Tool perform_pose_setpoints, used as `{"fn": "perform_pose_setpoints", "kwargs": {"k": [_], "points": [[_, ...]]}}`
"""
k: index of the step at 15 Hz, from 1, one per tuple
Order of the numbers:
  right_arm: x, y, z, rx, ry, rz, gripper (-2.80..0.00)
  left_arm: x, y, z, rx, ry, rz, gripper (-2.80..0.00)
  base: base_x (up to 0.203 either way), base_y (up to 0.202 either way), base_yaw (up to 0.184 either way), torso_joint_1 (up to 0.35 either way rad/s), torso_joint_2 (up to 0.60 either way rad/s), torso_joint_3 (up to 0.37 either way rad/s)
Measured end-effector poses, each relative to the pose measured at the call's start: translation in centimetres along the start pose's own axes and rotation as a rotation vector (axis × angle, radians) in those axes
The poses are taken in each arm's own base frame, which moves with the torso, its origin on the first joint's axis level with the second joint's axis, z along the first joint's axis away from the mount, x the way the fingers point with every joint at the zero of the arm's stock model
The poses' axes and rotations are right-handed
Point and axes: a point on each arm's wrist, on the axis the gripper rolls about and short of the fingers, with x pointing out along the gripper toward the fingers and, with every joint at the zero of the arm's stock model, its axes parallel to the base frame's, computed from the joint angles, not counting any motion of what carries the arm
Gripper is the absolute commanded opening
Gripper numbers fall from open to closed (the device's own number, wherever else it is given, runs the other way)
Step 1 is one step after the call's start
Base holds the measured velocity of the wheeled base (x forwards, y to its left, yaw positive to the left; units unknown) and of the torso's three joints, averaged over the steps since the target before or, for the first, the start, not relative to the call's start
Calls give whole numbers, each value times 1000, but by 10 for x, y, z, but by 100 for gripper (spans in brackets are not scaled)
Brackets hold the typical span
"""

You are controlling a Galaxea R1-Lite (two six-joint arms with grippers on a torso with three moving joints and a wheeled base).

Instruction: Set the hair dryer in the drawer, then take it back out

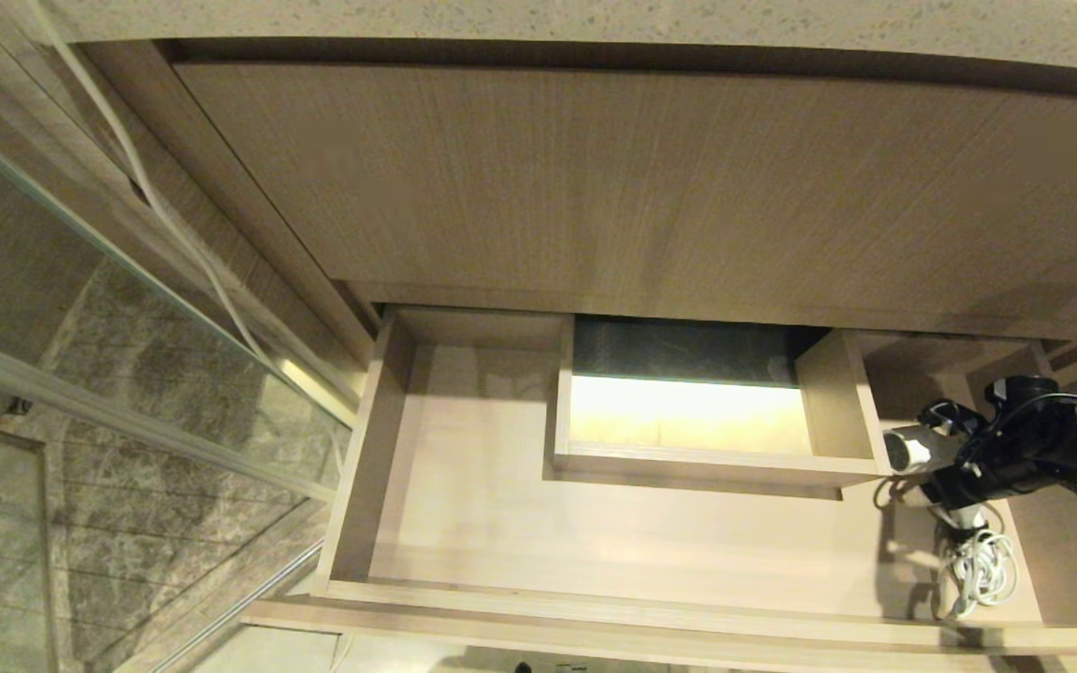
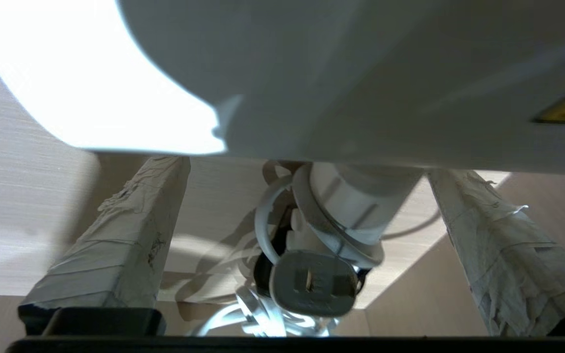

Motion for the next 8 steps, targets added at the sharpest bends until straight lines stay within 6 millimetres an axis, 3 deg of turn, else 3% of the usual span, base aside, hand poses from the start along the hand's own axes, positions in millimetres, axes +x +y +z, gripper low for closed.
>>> {"fn": "perform_pose_setpoints", "kwargs": {"k": [8], "points": [[7, 2, -2, 1, -5, 26, 0, 0, 0, 0, 0, 0, 0, 0, 0, 0, 0, 0, 0, 0]]}}
